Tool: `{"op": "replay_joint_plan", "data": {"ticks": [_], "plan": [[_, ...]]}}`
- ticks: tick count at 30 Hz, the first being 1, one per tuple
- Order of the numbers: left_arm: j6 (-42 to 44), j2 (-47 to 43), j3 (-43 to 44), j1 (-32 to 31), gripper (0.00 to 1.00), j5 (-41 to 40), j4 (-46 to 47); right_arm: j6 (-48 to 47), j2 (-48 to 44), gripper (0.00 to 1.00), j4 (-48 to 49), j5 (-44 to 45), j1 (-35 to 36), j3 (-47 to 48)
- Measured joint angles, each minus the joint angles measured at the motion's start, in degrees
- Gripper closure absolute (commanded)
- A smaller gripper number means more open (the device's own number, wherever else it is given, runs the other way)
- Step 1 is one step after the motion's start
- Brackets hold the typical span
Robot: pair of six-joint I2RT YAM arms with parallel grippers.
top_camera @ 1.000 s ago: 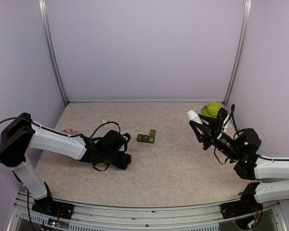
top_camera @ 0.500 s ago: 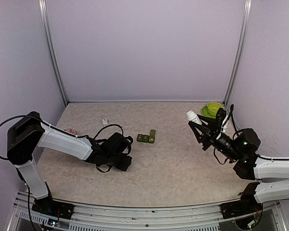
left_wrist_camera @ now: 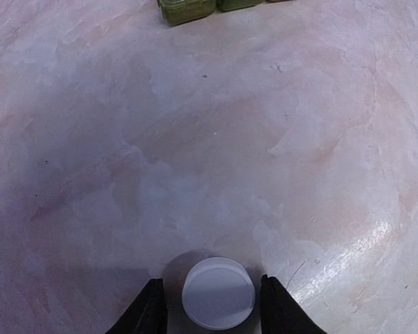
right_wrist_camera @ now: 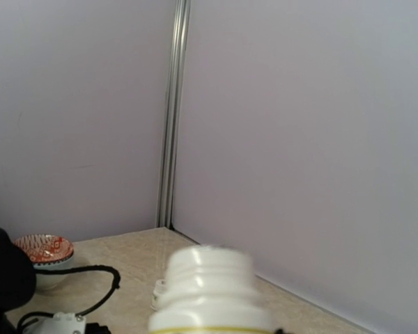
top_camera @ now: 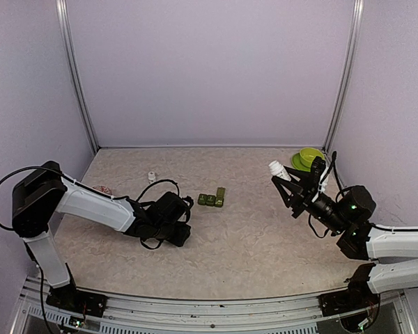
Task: Sort the pills into containers
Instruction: Pick up the lid of the pill bottle from the center of the board.
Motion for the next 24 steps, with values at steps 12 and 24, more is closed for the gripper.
{"op": "replay_joint_plan", "data": {"ticks": [12,24], "plan": [[0.0,0.5,0.0,0.2,0.69,0.1,1.3,0.0,1.0,0.73,-0.2,-0.1,0.0,0.0],[0.2,0.5,0.1,0.3,0.75,0.4,1.4,0.0,1.0,0.73,-0.3,-0.2,0.0,0.0]]}}
